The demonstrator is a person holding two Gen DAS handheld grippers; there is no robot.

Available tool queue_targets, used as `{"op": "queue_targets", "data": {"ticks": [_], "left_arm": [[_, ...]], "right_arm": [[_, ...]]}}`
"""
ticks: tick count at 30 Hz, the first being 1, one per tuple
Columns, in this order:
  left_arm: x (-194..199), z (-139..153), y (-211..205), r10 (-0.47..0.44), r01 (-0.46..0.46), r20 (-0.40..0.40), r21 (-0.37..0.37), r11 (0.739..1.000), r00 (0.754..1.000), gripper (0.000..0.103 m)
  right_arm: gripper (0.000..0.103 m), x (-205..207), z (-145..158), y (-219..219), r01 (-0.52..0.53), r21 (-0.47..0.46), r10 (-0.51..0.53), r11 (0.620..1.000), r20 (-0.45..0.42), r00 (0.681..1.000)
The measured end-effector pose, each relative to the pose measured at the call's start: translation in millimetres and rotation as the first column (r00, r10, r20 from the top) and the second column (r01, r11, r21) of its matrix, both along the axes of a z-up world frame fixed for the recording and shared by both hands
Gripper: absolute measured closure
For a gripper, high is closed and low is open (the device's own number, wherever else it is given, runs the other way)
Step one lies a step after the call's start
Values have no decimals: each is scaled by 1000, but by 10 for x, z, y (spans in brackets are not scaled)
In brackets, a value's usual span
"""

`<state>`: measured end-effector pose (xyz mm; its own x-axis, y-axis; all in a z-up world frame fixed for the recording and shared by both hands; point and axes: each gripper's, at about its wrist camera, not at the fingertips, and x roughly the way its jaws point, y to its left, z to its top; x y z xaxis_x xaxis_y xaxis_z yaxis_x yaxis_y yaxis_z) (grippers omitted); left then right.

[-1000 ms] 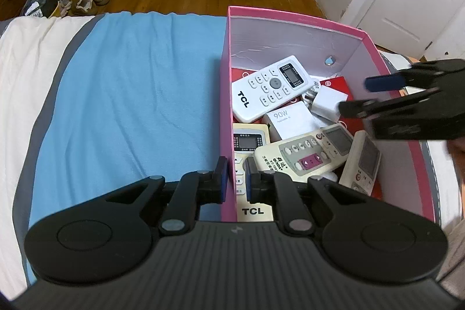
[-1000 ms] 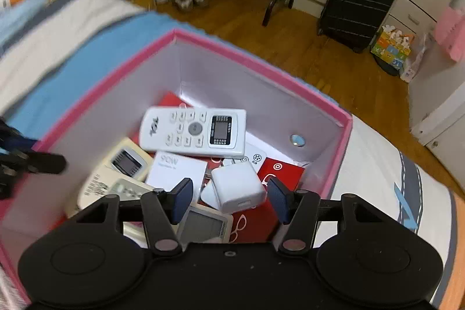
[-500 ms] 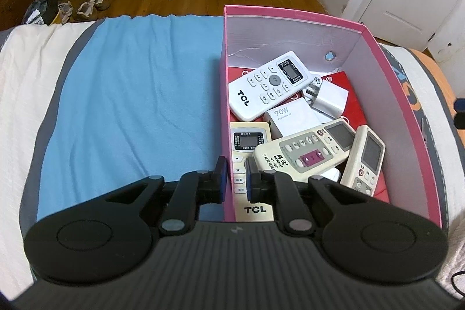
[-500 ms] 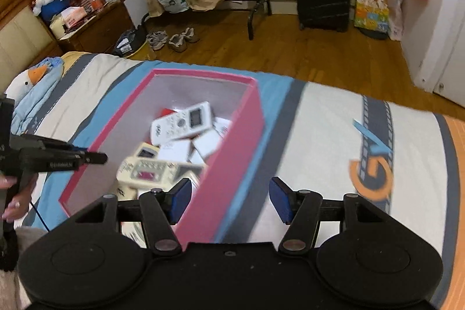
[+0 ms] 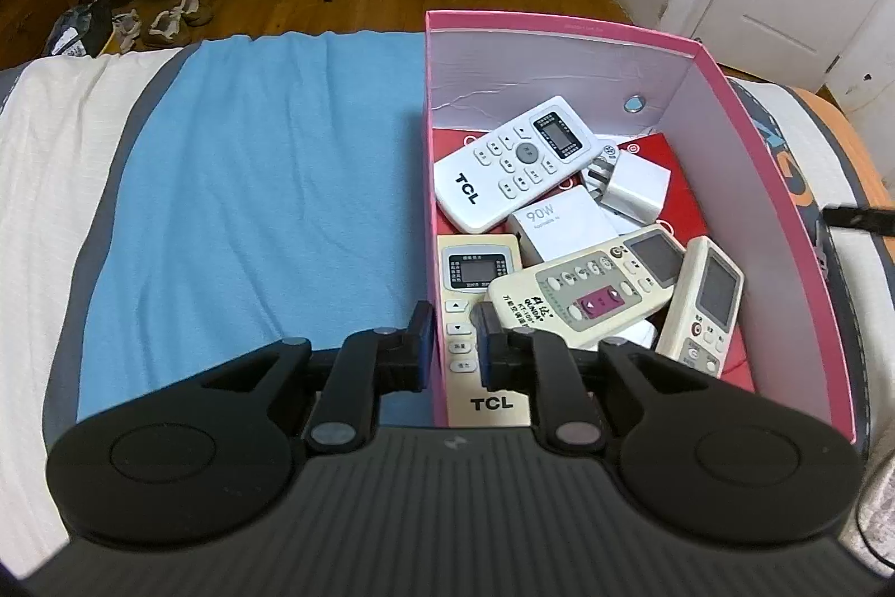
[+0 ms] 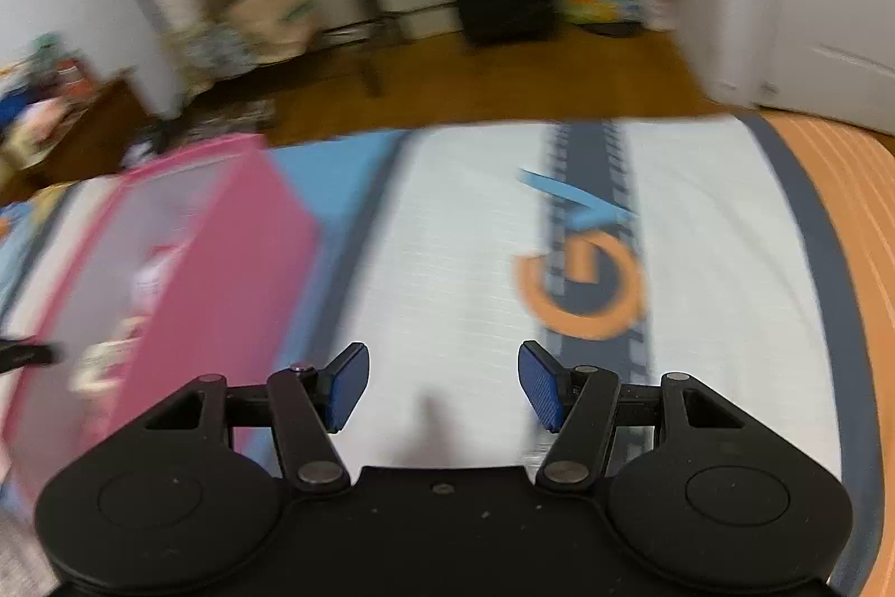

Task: Organize rigid objects
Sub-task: 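Move the right gripper to the silver keys and pinch them, then carry the silver keys into the pink box and open the right gripper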

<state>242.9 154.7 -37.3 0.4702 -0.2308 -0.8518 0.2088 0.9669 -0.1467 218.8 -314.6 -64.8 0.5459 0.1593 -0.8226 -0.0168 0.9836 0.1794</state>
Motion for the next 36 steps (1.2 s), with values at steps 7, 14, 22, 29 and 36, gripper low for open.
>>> {"op": "queue_targets", "data": {"ticks": [7,14,22,29,36], "left_arm": [[15,5,19,3,-3,-2,-3,1000,1000,87],[14,-15,22,9,-9,-9,-5,1000,1000,87],[23,-25,28,18,-18,-18,-14,1000,1000,87],[31,-35,28,25,-25,-24,-16,1000,999,87],[46,-44,87,47,-49,-40,-46,998,998,87]], "right_arm": [[38,50,-309,-161,150,39,-141,988,-174,975],[94,210,-365,-24,94,-19,-95,995,-59,994],[101,-118,108,129,-2,46,-5,999,157,988],[101,-371,489,300,-59,79,30,995,324,946],[100,-569,1021,609,-157,133,82,979,450,889]]}}
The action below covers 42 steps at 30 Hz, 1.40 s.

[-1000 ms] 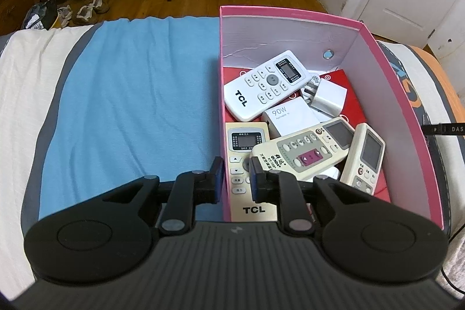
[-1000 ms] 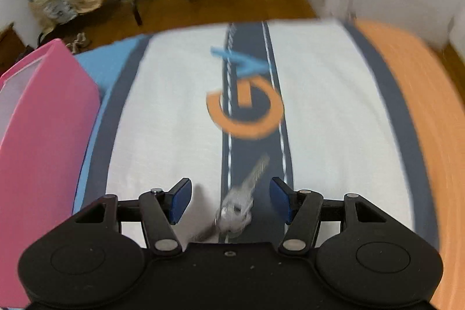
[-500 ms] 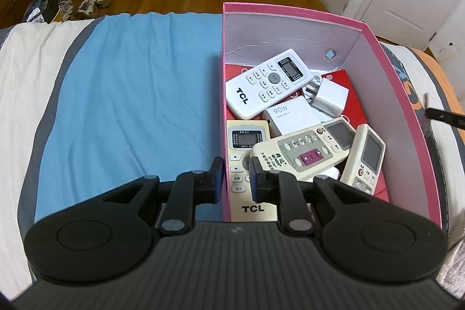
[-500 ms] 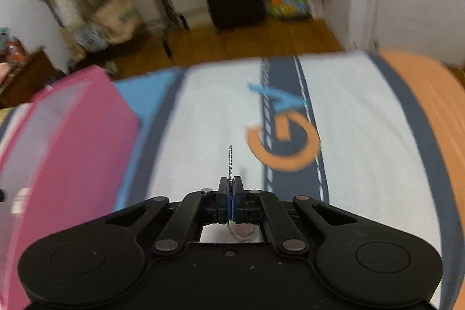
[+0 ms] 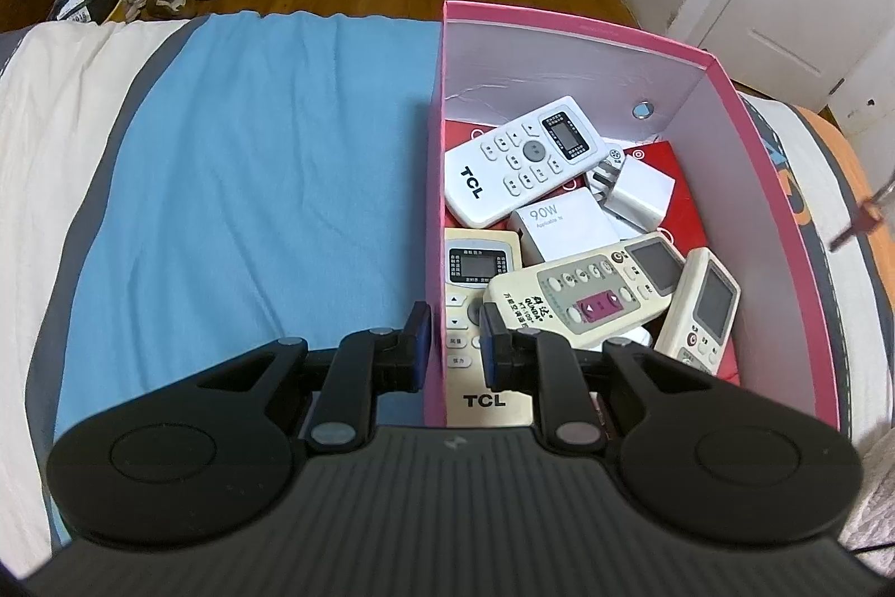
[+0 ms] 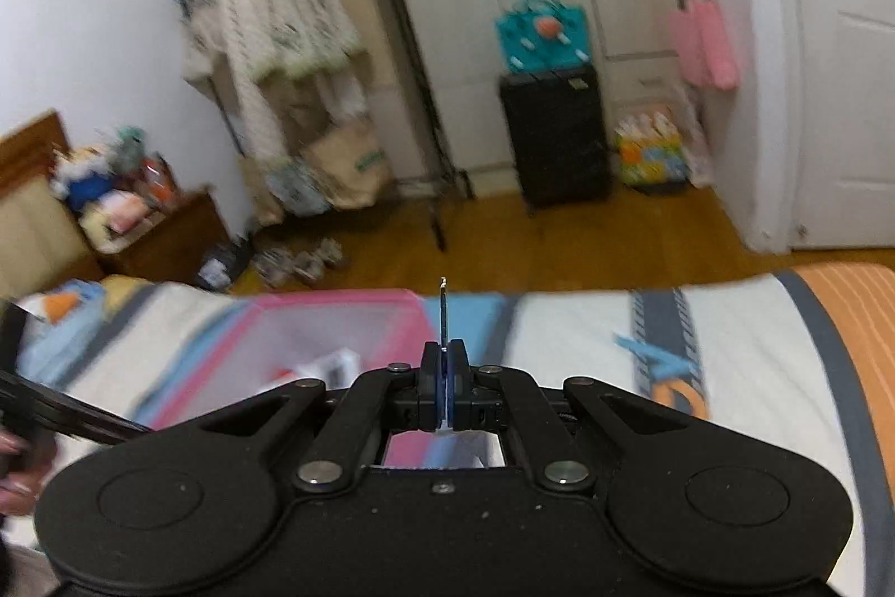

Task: Organize rigid objects
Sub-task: 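Carry the silver keys into the pink box and open the right gripper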

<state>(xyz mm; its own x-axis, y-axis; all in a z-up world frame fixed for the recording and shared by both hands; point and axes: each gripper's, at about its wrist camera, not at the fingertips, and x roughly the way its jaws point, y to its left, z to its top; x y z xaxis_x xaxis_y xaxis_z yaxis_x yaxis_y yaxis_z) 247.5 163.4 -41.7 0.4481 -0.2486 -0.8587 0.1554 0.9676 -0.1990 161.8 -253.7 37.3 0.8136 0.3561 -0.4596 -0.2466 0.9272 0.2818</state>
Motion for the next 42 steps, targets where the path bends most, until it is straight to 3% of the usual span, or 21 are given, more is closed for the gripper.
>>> {"op": "queue_targets", "data": {"ticks": [4,8,15,19,24,26,29,33,35,42], "left_arm": [[3,-3,3,2,-2,-2,-9,1000,1000,87],[1,-6,8,5,-5,-3,-11,1000,1000,87],[7,-9,66,35,-36,-11,-13,999,999,87],[-1,-2,100,41,-41,-8,-25,999,999,87],[5,-17,63,31,-31,-3,-10,999,1000,87],[4,-20,47,32,-32,7,13,999,999,87],[12,-19,62,35,-35,2,-4,999,999,87],[10,-17,74,37,-37,3,-9,999,999,87],[17,-27,72,38,-38,-1,-6,999,999,87],[43,-46,65,48,-48,-16,-4,999,999,87]], "right_arm": [[100,-43,268,261,-96,54,94,994,41,995],[100,4,336,536,-191,94,190,977,23,981],[100,230,-142,1059,-294,121,309,948,-134,942],[100,362,-477,1271,-284,52,288,957,-226,931],[100,489,-702,1347,-254,1,245,967,-272,931],[93,504,-759,1337,-235,-5,224,972,-284,932],[88,477,-795,1210,-167,26,168,986,-261,951],[83,427,-755,1174,-192,25,192,981,-239,952],[72,371,-727,1149,-191,27,192,981,-225,955],[71,224,-594,1131,-222,12,220,975,-207,953]]}}
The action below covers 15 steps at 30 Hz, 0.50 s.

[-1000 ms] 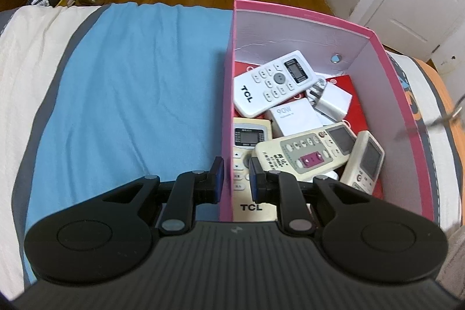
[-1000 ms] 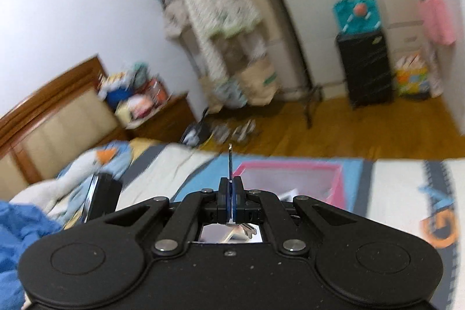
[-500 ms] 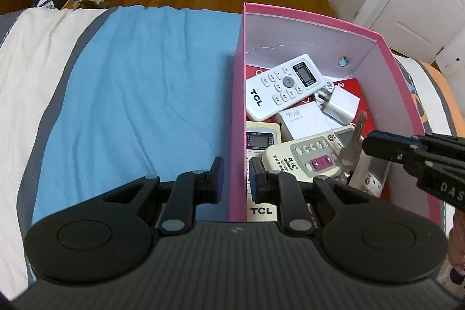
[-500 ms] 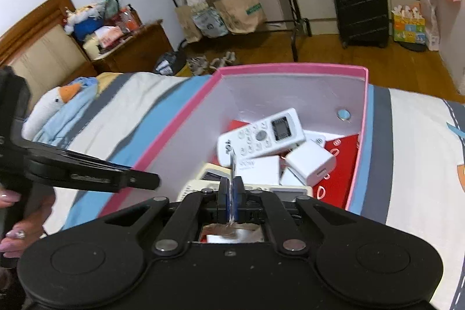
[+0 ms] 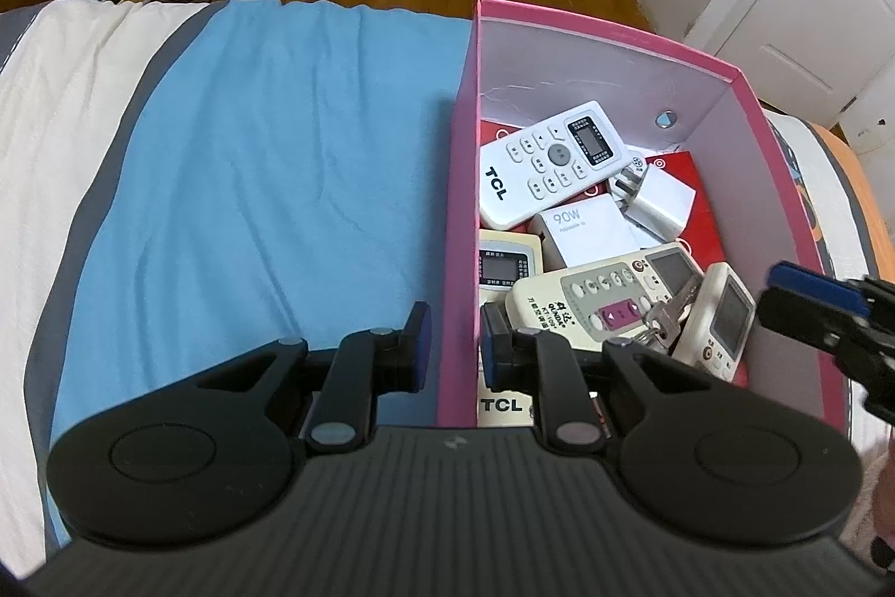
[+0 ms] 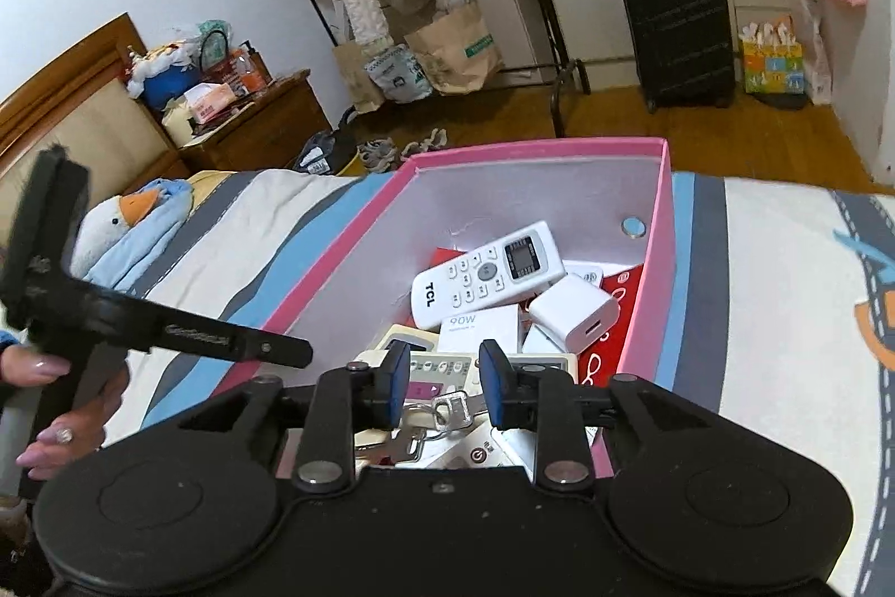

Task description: Organize rigid objects

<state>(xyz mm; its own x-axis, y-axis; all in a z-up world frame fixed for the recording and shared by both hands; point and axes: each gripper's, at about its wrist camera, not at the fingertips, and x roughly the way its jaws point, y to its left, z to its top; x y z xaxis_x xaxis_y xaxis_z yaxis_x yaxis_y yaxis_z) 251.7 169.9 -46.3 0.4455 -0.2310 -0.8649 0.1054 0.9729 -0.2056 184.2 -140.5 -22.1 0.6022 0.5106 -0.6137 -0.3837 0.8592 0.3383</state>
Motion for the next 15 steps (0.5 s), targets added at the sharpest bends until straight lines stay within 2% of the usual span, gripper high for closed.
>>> {"op": "queue_targets", "data": {"ticks": [5,8,11,15], "left_arm": [[-67,98,-29,6,-6,21,9,1000,1000,87],[-94,106,-84,36,-37,18,69,997,999,87],[-155,119,-130,46,-47,10,100,994,999,87],[-365,283,-191,56,-63,62,127,990,997,87]], "right_arm": [[68,-257,190,-21,-29,-4,30,1000,46,999],[68,-442,270,-62,-26,-15,27,1000,72,997],[67,-582,315,-128,0,-22,2,1000,98,995],[67,-798,435,-237,44,-34,-39,998,144,989]]}}
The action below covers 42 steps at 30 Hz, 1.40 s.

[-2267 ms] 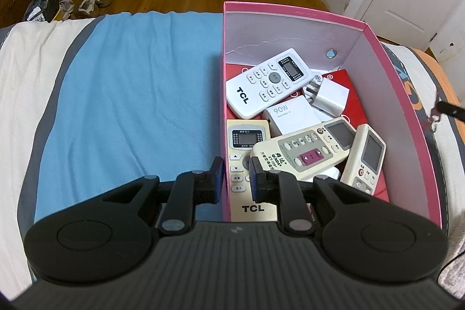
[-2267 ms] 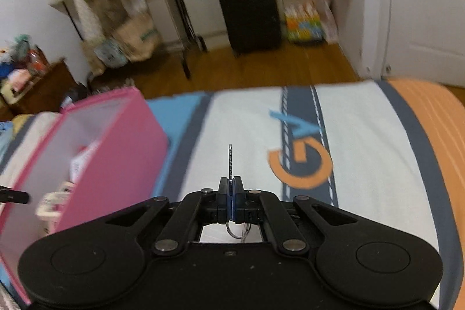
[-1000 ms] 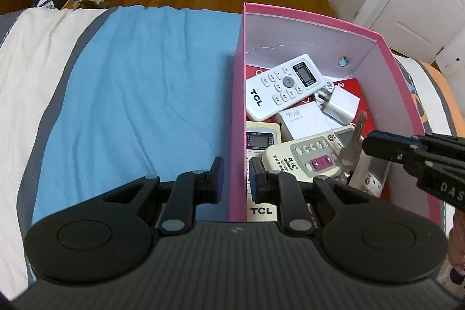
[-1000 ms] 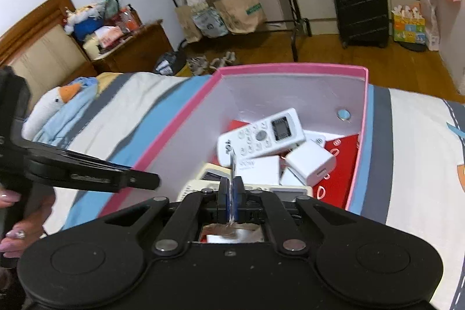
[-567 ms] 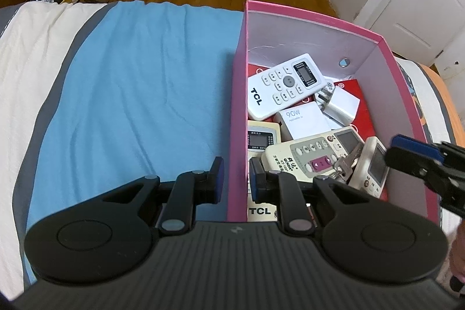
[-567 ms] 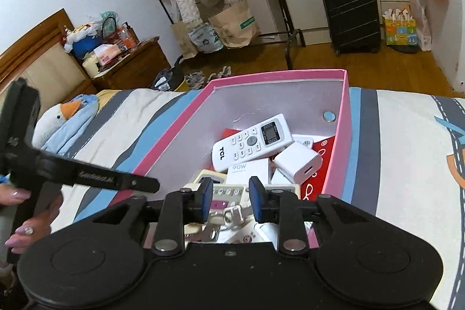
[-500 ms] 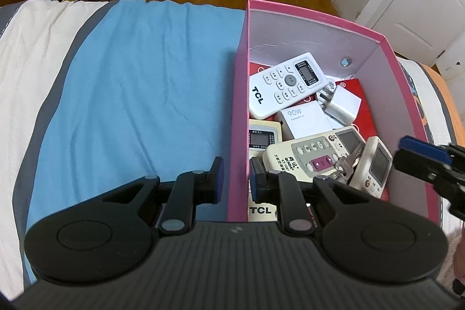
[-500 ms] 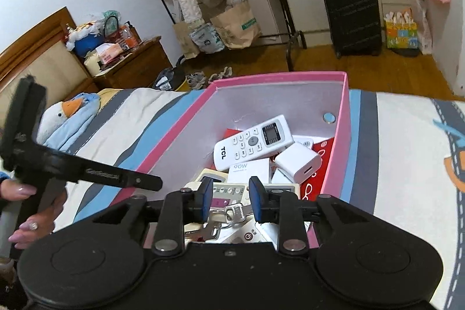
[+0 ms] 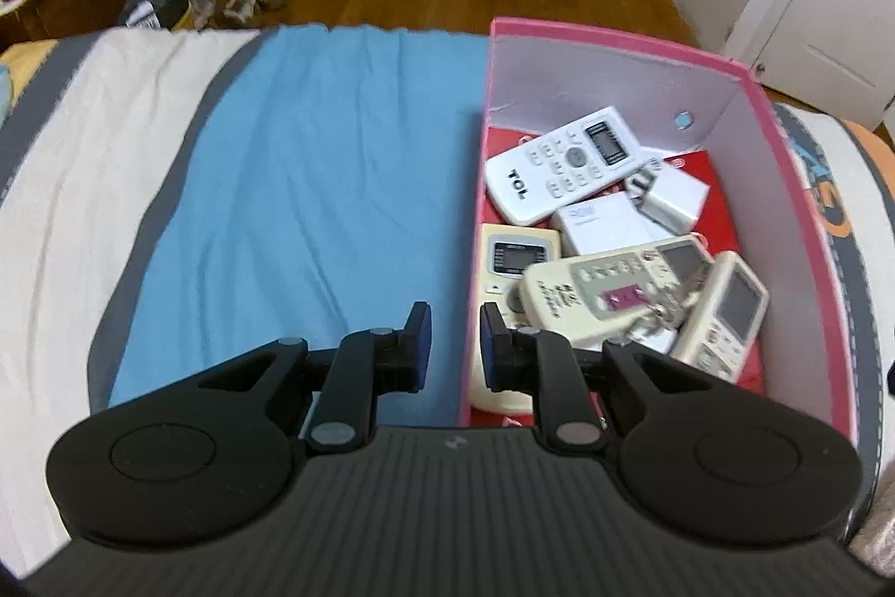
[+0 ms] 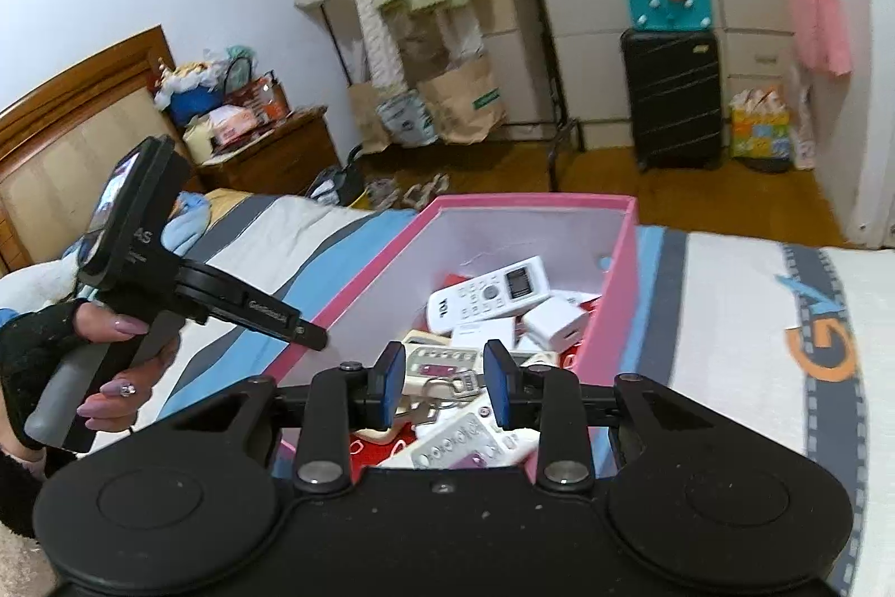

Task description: Organize rigid objects

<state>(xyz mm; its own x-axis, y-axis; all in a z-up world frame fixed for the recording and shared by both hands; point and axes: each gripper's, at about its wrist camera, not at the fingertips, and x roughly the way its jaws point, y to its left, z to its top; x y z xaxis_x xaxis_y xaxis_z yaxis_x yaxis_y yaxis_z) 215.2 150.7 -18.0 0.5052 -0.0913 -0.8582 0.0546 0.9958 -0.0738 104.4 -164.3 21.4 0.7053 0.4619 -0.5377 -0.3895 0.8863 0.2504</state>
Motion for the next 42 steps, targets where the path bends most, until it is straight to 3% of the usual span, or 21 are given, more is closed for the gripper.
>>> {"op": "queue_targets", "data": {"ticks": [7,11,13,18,21,23,29,42], "left_arm": [[-626,368,-256,-43,41,98,15,999,994,87],[-942,613,-427,-72,71,146,12,997,987,76],[-1098,716,-520,-86,84,169,20,996,982,65],[-1414,843,-744,-113,108,191,41,993,975,59],[-1555,877,-836,-108,103,177,35,994,978,50],[-1634,892,-879,-103,98,174,35,995,979,47],[-1817,887,-974,-88,82,175,40,996,981,36],[-2039,873,-1103,-84,78,211,39,996,974,13]], "right_arm": [[59,-453,289,-177,59,-25,-56,998,99,994],[53,-643,423,-218,96,-63,-88,993,119,989],[48,-745,467,-242,94,-66,-85,993,138,987],[38,-901,470,-345,106,-85,-94,991,134,987],[25,-926,490,-404,156,-106,-143,982,117,983],[2,-958,505,-441,210,-121,-196,970,116,974],[1,-1026,494,-579,280,-113,-268,953,110,957],[1,-1245,526,-611,299,-156,-283,941,118,952]]}}
